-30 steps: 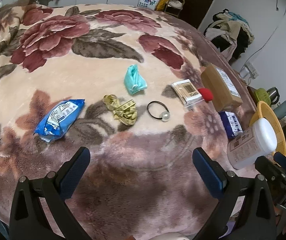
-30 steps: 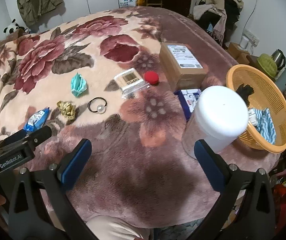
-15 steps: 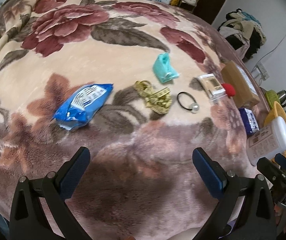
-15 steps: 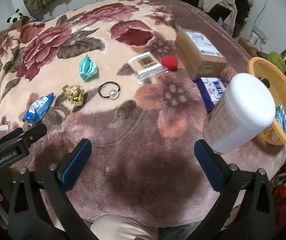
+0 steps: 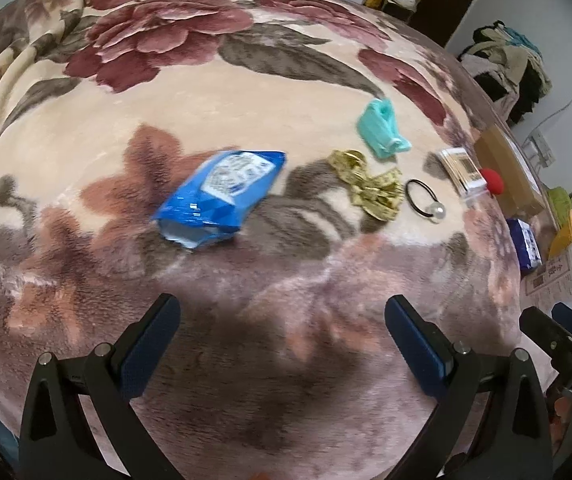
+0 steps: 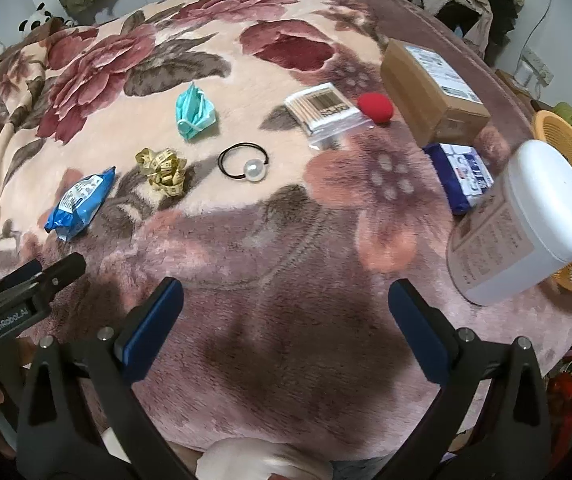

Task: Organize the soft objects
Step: 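Withdraw both open tools from the basket back over the blanket, then grasp the blue snack packet with the left tool while the right tool grasps the yellow tape measure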

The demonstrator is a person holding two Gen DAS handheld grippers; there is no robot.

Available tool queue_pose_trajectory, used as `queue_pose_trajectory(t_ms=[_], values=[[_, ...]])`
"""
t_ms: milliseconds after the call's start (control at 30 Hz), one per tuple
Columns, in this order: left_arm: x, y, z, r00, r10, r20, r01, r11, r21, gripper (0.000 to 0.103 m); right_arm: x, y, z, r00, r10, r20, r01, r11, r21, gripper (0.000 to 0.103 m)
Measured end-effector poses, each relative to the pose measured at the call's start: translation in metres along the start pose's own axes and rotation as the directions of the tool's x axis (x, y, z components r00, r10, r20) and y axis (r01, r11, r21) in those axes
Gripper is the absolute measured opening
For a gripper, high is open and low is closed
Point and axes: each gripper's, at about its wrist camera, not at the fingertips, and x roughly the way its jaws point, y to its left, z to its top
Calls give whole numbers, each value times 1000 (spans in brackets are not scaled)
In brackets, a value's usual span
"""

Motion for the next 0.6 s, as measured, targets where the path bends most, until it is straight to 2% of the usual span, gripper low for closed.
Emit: queue_pose_trajectory(t_ms=[367, 600], values=[[4, 45, 4, 1000, 7, 11, -6, 996, -88, 102, 22, 22, 2, 999, 28, -35, -29, 999, -30, 103], [12, 63, 11, 999, 38, -5, -38, 995, -95, 102, 39, 36, 7, 997, 54, -53, -56, 998, -39, 103]])
